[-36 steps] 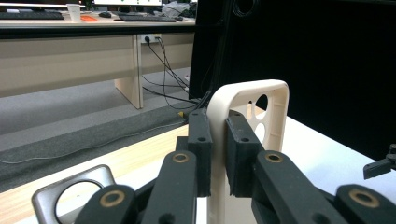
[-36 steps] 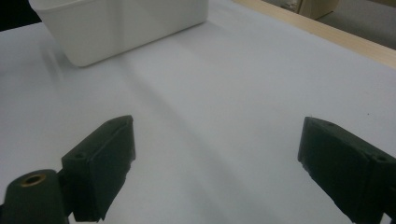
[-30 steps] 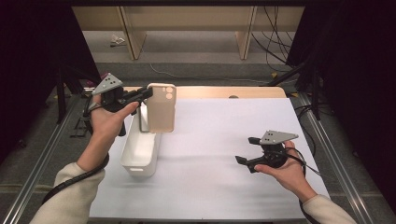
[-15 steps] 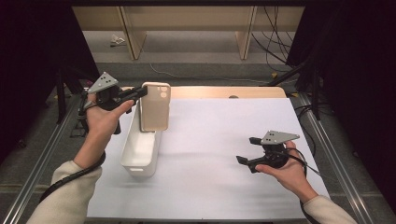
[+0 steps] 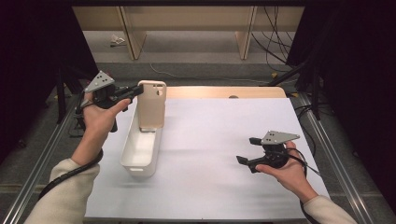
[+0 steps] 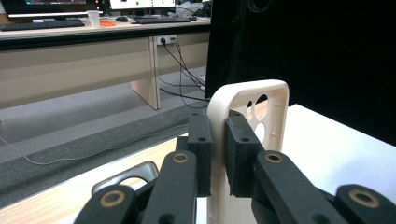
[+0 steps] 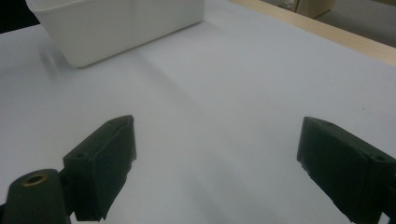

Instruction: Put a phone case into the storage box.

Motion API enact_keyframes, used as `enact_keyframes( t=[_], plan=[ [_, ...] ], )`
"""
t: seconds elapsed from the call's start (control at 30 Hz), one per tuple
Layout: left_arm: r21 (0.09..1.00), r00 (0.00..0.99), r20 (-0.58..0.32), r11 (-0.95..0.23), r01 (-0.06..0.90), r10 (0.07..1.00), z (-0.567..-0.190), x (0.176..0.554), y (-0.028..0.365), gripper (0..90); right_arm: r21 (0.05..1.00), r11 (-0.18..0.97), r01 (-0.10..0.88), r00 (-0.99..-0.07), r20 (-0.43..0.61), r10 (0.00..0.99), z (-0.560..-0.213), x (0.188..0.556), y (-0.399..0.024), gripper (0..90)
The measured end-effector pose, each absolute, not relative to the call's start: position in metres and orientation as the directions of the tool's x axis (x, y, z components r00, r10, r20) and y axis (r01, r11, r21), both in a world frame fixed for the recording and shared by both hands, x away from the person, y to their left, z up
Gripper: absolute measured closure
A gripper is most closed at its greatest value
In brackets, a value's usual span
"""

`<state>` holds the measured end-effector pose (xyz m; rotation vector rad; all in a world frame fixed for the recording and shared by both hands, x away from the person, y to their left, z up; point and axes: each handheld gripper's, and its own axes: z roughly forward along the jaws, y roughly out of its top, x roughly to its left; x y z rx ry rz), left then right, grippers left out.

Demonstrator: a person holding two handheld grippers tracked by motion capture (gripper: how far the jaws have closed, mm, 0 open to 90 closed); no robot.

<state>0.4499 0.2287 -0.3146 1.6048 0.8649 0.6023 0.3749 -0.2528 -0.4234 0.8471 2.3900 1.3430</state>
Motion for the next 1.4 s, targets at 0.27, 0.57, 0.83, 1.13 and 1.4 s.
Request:
enact_keyframes(
  t=[0.27, 0.57, 0.83, 1.13, 1.4],
  plan=[
    [0.978, 0.596, -0.065, -0.068, 0.198, 0.8, -0.314, 0.455, 0.235, 81.5, 0.845, 0.398, 0.358, -0.792, 0.049, 0.609, -0.424, 0.375, -0.253, 12.9],
    [0.978, 0.593, -0.059, -0.072, 0.196, 0.803, -0.316, 0.46, 0.238, 81.4, 0.844, 0.398, 0.359, -0.792, 0.05, 0.608, -0.424, 0.375, -0.253, 13.1],
    [0.978, 0.584, -0.052, -0.076, 0.192, 0.81, -0.315, 0.463, 0.243, 81.4, 0.845, 0.397, 0.357, -0.793, 0.05, 0.607, -0.423, 0.375, -0.253, 13.3],
    [0.977, 0.572, -0.058, -0.07, 0.199, 0.818, -0.319, 0.468, 0.248, 81.4, 0.846, 0.397, 0.356, -0.793, 0.049, 0.607, -0.423, 0.375, -0.253, 13.4],
    [0.978, 0.569, -0.064, -0.062, 0.2, 0.82, -0.323, 0.473, 0.252, 81.4, 0.846, 0.398, 0.356, -0.793, 0.049, 0.607, -0.424, 0.375, -0.253, 13.6]
  ],
)
